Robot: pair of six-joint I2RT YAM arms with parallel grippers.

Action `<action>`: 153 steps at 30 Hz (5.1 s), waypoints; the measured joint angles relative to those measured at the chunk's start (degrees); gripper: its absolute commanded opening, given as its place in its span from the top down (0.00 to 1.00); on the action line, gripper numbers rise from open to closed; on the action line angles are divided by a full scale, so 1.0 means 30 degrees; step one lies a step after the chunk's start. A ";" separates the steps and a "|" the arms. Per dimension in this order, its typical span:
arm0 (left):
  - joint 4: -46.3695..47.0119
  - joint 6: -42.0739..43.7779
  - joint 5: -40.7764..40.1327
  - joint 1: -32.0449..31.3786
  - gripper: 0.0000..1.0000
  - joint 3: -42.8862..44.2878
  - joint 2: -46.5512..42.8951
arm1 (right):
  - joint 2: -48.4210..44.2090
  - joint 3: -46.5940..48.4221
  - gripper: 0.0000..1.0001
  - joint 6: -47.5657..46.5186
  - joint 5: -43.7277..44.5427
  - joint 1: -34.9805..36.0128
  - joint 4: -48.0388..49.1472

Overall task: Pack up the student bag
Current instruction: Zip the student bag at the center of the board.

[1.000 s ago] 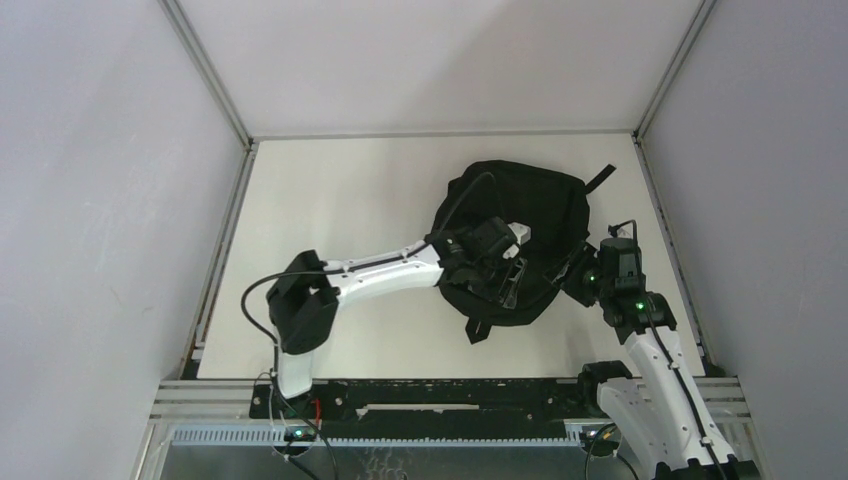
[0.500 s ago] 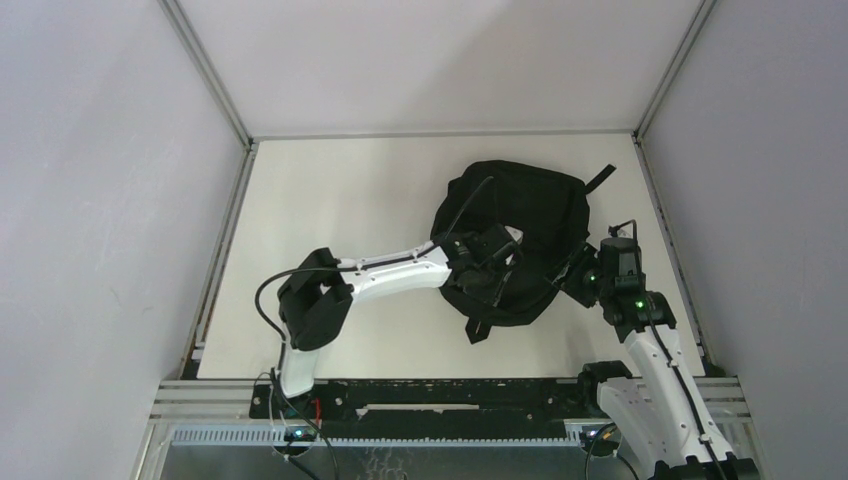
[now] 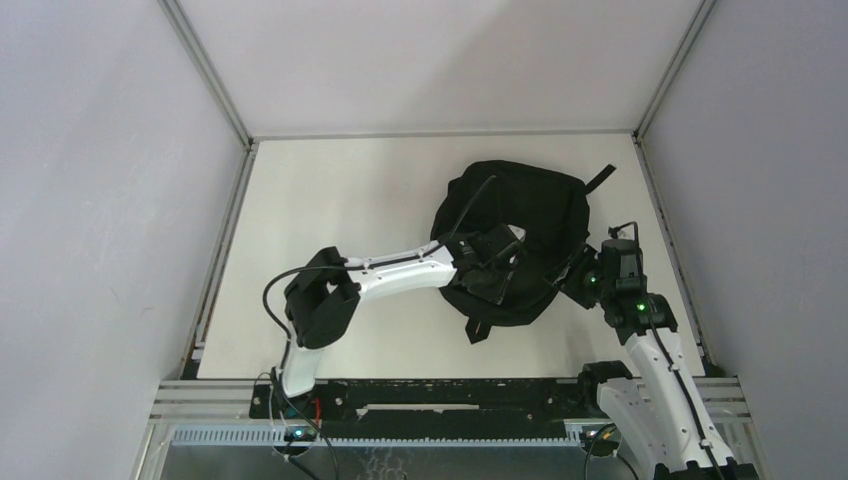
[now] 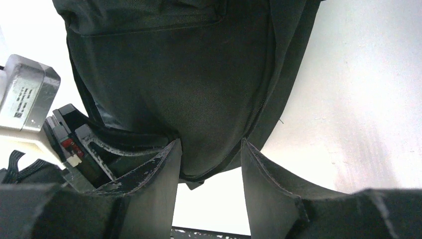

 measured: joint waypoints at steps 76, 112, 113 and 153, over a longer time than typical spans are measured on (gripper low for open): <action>0.7089 -0.0095 0.2973 0.4991 1.00 -0.8633 -0.7839 | -0.1290 0.1596 0.15 -0.0510 0.4845 0.9216 0.0146; 0.9092 -0.0889 0.6033 0.8881 1.00 -1.0069 -0.9508 | 0.5464 -0.0386 1.00 -1.0637 1.4542 2.1988 0.8881; 0.9092 -0.0896 0.6011 0.9092 1.00 -1.0069 -0.9442 | 0.5260 -0.0386 1.00 -1.0353 1.4535 2.2156 0.8480; 0.4692 0.1173 0.4663 1.2262 0.26 -0.2820 -0.5013 | 0.5756 0.0175 1.00 -0.7140 1.1642 2.0189 1.0200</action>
